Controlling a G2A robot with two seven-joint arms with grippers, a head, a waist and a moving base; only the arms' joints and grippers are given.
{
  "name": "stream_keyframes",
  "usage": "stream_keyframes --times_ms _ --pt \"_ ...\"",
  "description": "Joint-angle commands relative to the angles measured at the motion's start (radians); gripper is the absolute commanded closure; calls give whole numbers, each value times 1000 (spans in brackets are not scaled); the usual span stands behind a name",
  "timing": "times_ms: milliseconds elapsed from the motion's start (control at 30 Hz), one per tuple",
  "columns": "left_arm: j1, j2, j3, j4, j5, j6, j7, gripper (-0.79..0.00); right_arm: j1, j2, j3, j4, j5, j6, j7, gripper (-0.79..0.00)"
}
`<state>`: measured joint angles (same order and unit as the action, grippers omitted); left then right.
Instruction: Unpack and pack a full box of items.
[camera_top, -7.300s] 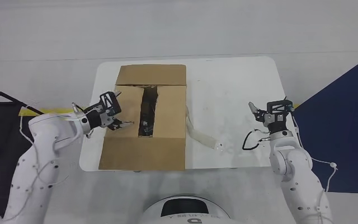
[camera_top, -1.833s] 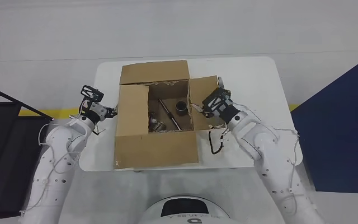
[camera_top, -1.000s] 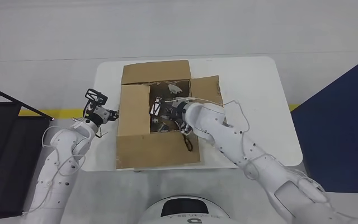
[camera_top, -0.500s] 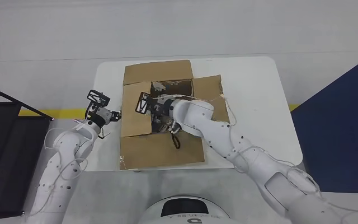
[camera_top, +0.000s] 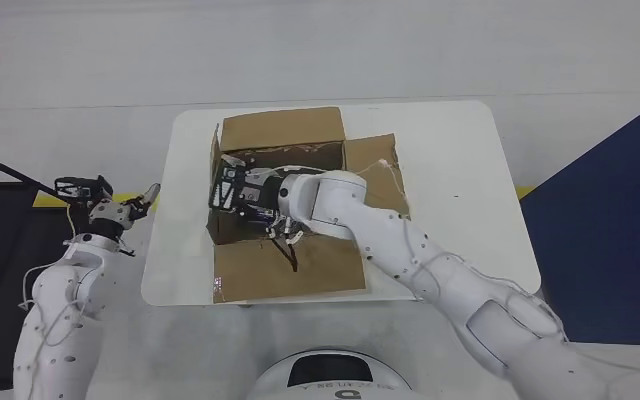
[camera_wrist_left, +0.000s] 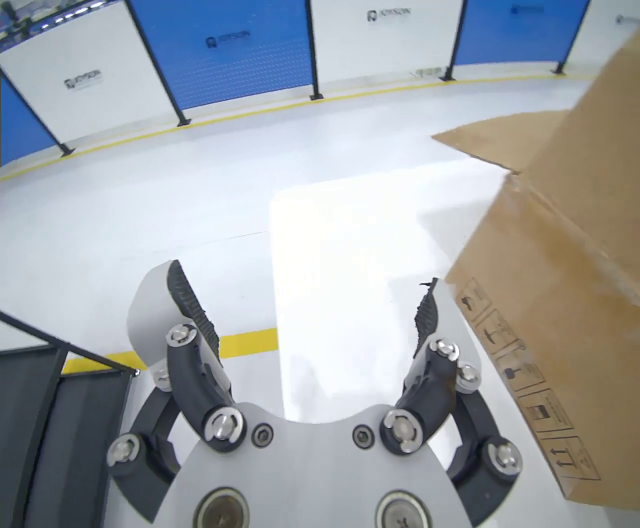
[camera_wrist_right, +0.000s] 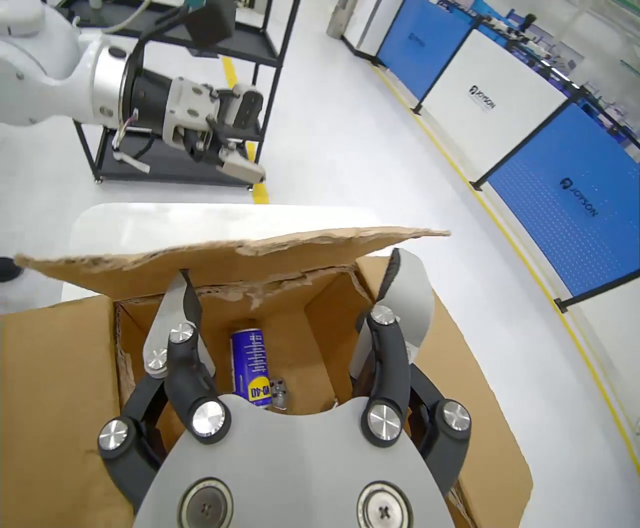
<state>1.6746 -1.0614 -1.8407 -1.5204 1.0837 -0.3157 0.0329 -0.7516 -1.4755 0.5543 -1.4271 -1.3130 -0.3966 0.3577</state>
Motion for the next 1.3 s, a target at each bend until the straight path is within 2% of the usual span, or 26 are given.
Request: stream_keyframes --times_ms 0,133,233,367,400,433,467,533,600,700,800,867,967,1067,1267 --pt "29 2 -65 36 -60 -17 23 -785 61 -48 -71 71 22 18 8 -650" --pt "56 2 -127 93 -125 -36 42 -785 145 -135 -167 207 66 23 40 -619" --pt "59 2 -137 110 -140 -47 43 -785 182 -188 -204 291 95 24 52 -686" --pt "58 1 -130 110 -126 -45 39 -785 207 -217 -200 354 143 -44 70 -696" --pt "58 1 -130 110 -126 -45 39 -785 209 -213 -183 360 162 -75 66 -625" --pt "58 1 -130 110 -126 -45 39 -785 205 -205 -162 364 184 -109 61 -594" --pt "58 1 -130 110 -126 -45 39 -785 200 -193 -137 363 208 -151 55 -517" --pt "58 1 -130 110 -126 -45 39 -785 186 -162 -83 345 214 -211 60 -459" --pt "58 1 -130 110 -126 -45 39 -785 153 -123 -17 307 216 -255 69 -453" --pt "58 1 -130 110 -126 -45 39 -785 71 -59 100 203 202 -296 116 -391" --pt "58 1 -130 110 -126 -45 39 -785 -40 2 228 62 153 -277 214 -391" --pt "58 1 -130 110 -126 -45 39 -785 -114 36 305 -34 138 -308 280 -391" --pt "58 1 -130 110 -126 -45 39 -785 -203 73 397 -153 116 -341 369 -770" --pt "58 1 -130 110 -126 -45 39 -785 -252 89 439 -239 102 -333 385 -785" --pt "58 1 -130 110 -126 -45 39 -785 -252 89 439 -239 102 -333 385 -785"
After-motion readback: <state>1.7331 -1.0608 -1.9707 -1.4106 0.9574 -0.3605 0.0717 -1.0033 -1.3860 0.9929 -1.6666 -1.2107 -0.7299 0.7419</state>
